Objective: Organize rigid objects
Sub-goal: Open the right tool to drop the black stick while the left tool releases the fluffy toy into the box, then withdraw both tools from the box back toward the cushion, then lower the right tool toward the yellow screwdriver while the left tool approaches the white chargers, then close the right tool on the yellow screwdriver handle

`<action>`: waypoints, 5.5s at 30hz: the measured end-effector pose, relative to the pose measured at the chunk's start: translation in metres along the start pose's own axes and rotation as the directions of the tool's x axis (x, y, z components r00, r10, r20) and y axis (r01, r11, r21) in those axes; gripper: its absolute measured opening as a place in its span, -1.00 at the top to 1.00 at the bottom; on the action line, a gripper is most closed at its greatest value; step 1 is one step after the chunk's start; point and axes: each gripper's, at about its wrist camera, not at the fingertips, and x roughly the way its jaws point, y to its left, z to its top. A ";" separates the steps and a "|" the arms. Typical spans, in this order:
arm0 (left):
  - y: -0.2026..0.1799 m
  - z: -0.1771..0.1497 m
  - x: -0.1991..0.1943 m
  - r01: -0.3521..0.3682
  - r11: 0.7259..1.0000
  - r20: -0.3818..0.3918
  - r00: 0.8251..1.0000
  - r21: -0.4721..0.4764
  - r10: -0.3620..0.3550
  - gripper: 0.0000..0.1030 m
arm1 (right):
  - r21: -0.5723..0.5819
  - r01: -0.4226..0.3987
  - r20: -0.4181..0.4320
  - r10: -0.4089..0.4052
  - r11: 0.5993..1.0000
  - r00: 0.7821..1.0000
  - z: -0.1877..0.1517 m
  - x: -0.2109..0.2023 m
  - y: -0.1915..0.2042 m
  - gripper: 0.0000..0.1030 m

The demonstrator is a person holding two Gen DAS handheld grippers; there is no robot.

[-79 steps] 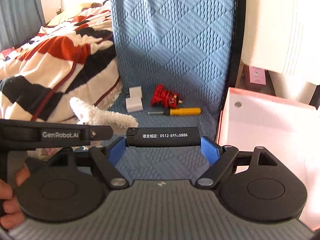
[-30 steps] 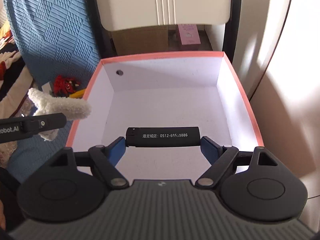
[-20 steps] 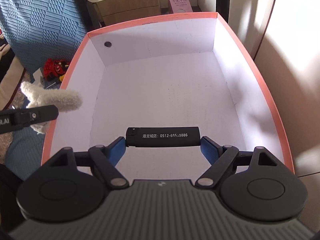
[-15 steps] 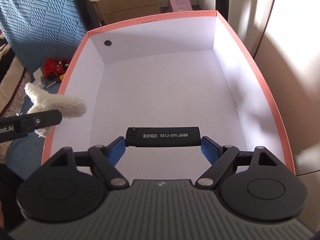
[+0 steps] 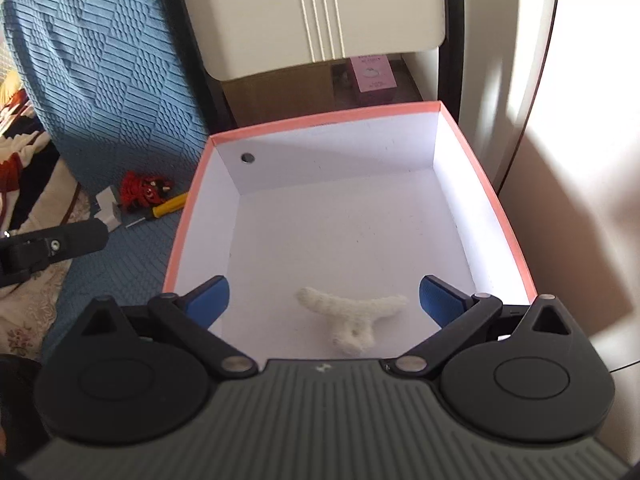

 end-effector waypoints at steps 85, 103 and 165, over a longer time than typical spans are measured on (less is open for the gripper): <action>0.171 -0.101 -0.024 -0.169 0.981 0.069 0.982 -0.094 0.176 -0.72 | -0.154 -0.179 0.112 0.197 0.972 0.974 -0.100 0.042 0.183 -1.00; 0.222 -0.039 0.073 -0.111 0.984 -0.004 0.994 -0.137 0.112 -0.72 | -0.206 -0.248 0.067 0.266 0.947 0.962 -0.053 0.092 0.207 -1.00; 0.332 0.001 0.189 -0.223 0.905 -0.141 0.973 -0.363 0.183 -0.36 | -0.149 -0.117 -0.103 0.102 0.982 0.989 0.039 0.282 0.238 0.02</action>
